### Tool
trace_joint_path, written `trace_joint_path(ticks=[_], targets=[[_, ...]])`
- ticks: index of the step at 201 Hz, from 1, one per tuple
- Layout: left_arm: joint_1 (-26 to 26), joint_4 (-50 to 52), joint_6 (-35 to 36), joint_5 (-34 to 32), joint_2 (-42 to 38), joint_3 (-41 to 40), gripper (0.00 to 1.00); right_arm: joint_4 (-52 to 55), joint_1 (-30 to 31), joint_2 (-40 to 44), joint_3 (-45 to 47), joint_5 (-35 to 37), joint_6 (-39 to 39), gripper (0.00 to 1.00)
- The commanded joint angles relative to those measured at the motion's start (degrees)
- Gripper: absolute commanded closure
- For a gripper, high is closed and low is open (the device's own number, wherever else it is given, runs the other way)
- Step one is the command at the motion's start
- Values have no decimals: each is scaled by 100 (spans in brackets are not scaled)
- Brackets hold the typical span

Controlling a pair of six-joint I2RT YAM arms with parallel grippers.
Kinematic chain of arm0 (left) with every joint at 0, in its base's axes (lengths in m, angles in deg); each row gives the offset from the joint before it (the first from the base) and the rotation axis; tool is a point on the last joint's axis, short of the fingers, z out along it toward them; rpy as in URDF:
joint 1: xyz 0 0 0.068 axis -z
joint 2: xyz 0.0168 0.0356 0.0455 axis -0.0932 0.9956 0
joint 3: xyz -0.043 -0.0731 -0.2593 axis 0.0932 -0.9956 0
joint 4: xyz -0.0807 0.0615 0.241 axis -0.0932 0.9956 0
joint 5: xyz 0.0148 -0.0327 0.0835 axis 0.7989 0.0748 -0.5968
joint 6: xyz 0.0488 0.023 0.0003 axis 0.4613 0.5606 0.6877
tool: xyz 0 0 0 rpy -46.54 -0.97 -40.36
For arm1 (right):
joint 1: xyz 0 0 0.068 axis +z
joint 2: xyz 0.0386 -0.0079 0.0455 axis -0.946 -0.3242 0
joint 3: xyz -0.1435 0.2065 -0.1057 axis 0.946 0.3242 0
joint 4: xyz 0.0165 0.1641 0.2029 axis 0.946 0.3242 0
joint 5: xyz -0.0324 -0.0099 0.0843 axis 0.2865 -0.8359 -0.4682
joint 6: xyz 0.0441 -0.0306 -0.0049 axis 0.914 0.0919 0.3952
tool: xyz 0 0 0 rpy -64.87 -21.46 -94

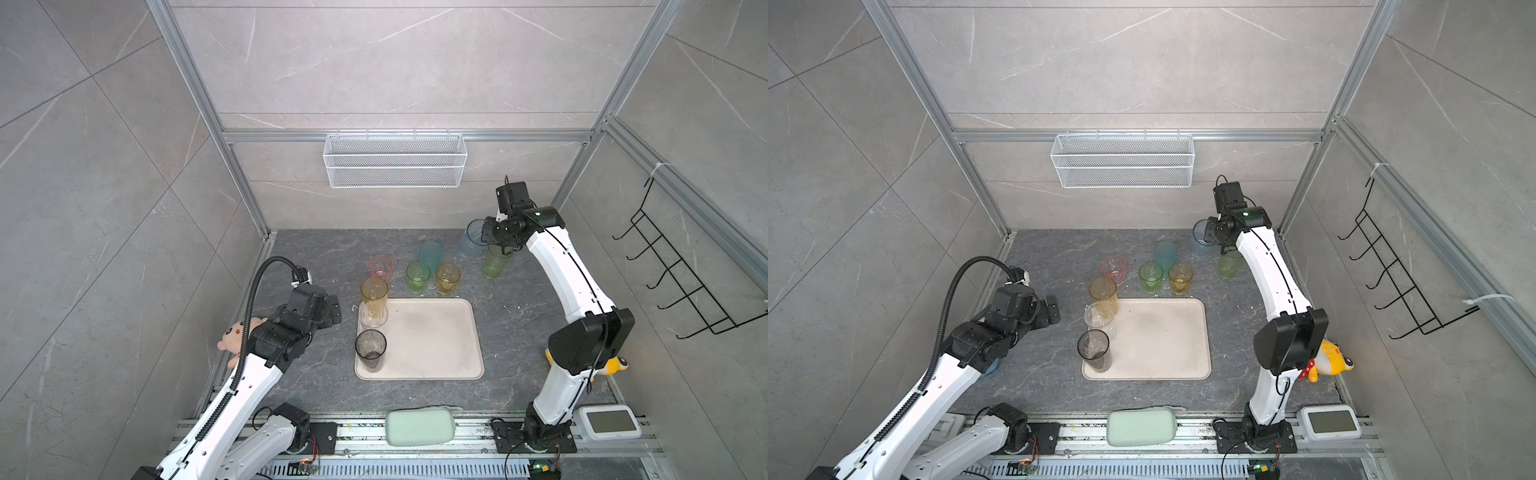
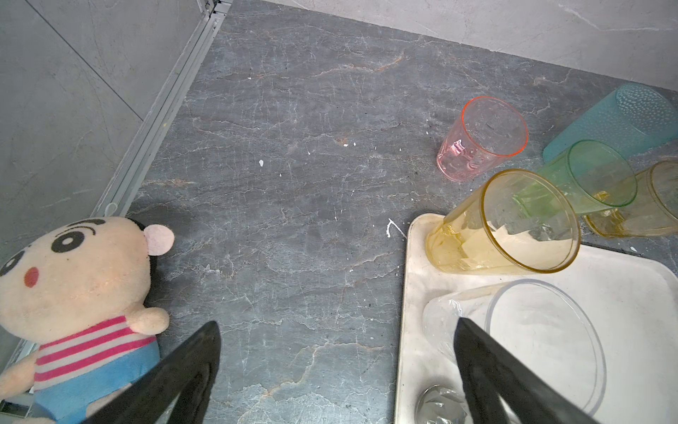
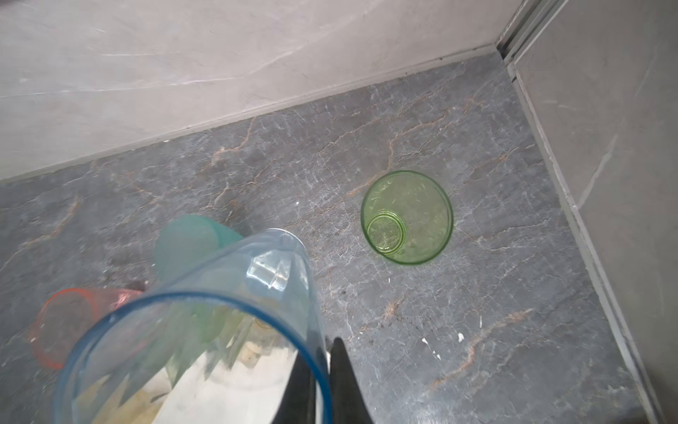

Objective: Place the glasses into the tray
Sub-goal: Pick up the glass from the top-right of the table, then place the glass on the tray.

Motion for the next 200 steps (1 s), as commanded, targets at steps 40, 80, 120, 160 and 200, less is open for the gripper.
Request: trace_joint_path(ticks=[40,80,120,160,200], targets=[[-24,-142,100,28,-27,14,1,706,539,777,-109,116,-257,100],[-22,-133,104,-7,-31,24,1,946,1054,1006,57,68,-309,100],[-23,-124,106,-15,-29,31,1,1023,1572,1087,335,57,-309,100],[-23,-124,105,-15,-30,31,1,737,1868,1129,912,-77,-206,100],[-22,-110,104,-24,-14,30,1,405,2123,984,1460,-165,-83,100]])
